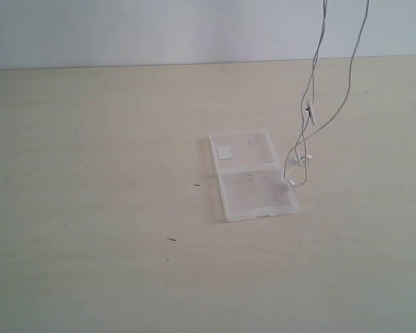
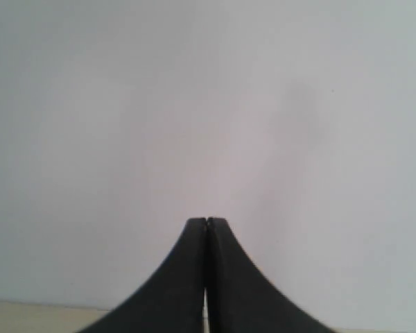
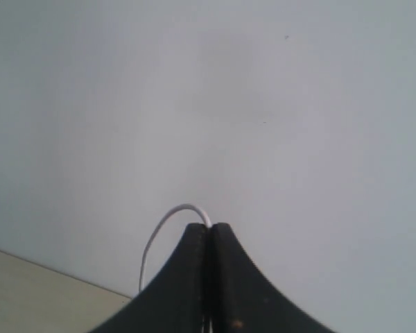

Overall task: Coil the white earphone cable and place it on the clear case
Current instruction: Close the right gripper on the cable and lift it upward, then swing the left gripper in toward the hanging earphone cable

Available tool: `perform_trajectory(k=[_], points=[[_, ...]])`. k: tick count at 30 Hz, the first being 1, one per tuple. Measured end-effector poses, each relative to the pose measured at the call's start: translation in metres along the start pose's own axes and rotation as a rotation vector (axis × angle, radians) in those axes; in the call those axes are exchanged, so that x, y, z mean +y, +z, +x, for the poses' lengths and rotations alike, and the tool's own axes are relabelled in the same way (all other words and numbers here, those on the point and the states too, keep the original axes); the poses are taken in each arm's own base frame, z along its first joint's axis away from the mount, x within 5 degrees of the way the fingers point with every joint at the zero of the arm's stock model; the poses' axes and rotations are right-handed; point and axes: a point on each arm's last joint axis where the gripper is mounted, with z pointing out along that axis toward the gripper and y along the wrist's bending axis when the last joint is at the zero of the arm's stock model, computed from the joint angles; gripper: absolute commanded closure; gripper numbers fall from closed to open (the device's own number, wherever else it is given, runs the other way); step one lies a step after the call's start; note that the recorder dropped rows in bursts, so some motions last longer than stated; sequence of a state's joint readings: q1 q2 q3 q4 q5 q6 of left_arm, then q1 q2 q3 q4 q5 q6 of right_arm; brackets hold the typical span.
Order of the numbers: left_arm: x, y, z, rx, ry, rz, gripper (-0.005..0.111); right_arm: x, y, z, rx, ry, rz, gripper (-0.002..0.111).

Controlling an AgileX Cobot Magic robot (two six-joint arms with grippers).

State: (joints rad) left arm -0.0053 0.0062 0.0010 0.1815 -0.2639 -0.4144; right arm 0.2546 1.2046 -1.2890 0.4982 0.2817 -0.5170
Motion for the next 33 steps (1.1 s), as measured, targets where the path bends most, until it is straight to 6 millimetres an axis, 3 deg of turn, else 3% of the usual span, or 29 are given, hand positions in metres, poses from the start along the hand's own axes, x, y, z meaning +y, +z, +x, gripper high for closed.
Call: perform_trajectory(k=[15,22,29,33], points=[[-0.002,0.0,-0.004,-0.038,-0.152,0.023,0.107,-0.006,0.022,0.009,-0.015,0.001,0.043,0.108],[-0.008,0.011,0.0,0.003,-0.165,0.095,0.107,-0.01,0.028,0.031,-0.013,0.007,0.087,0.108],[-0.012,0.027,0.008,0.073,-0.174,0.149,0.107,0.016,0.034,0.064,-0.035,0.0,0.064,0.108],[-0.012,0.036,0.016,0.131,-0.18,0.158,0.107,0.035,0.034,0.069,-0.071,-0.007,0.029,0.108]])
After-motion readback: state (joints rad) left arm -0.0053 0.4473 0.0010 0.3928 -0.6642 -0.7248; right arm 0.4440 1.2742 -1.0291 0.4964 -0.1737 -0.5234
